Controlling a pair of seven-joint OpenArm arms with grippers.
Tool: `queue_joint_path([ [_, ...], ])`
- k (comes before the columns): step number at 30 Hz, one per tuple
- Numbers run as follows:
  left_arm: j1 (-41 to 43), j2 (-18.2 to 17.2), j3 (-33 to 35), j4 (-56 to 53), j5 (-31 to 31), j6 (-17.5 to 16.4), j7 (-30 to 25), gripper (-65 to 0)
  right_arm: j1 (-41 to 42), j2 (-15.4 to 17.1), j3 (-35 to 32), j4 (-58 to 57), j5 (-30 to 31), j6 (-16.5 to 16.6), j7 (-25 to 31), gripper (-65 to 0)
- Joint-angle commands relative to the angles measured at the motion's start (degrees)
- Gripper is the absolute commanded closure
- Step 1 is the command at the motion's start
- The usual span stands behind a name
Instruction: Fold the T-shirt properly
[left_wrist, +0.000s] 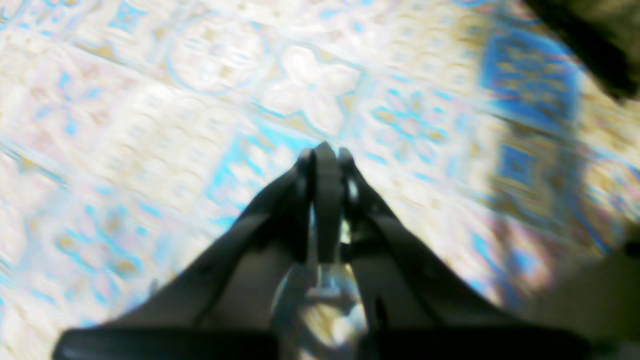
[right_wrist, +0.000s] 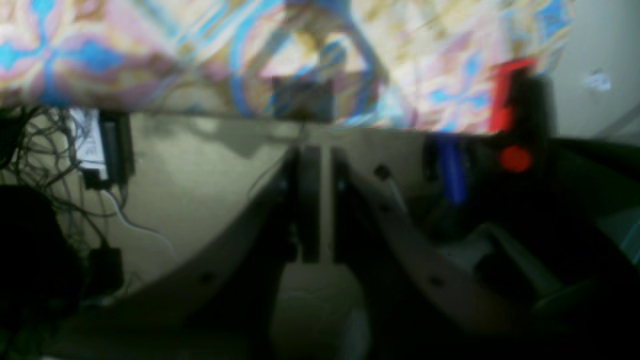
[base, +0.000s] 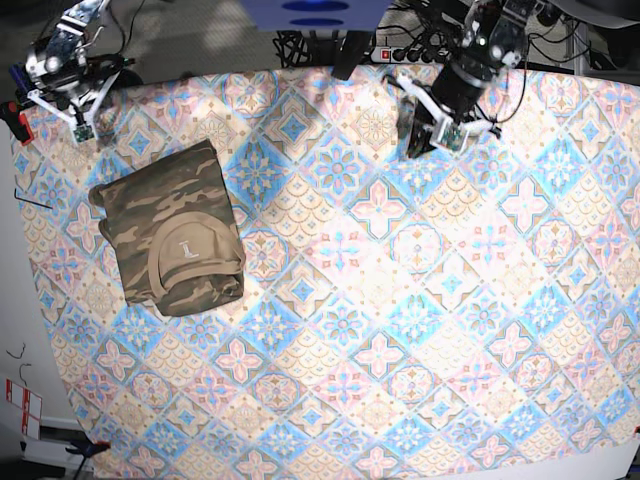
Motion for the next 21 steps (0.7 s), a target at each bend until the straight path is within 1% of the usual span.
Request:
queue_joint_path([
  [1,1.03,-0.32,-0.35,0.98,-0.10,0.17,-1.16,0.0,-0.30,0.04,0.30,0.78,-1.68,-0.36,0.87,-2.8],
  [3,2.70,-0.32,-0.35,0.98,-0.10,0.17,-1.16,0.0,-0.39,-1.11,0.30,0.78,-3.96,-0.36,1.40,-2.8],
  [7,6.74,-0.32,-0.35,0.98,-0.19,0.25,-1.51,0.0,-2.41,-2.16,0.30,0.78,-4.14,-0.36,3.68,-2.8],
  [10,9.12,-0.32,-0.35,0.98,-0.19,0.52,-1.95,0.0,-4.00,-2.25,0.30,0.78,-4.14,-0.36,5.09,-2.8],
  [14,13.78,-0.32,-0.61,0.89,-0.01,0.61,-8.46,0.0,-6.63,-3.04,0.65,0.78,-4.14,-0.36,7.29,-2.8],
  [18,18.26,0.03,-3.16,0.01,0.08,0.61,-8.72,0.0,-10.24,-4.18,0.39,0.69,-4.14,-0.36,10.54,-2.8],
  [21,19.58,0.03,-3.51,-4.21,-0.10,0.61,-8.90,0.0,-12.26,-4.27,0.39,-1.07,-4.14,-0.36,12.56,-2.7],
])
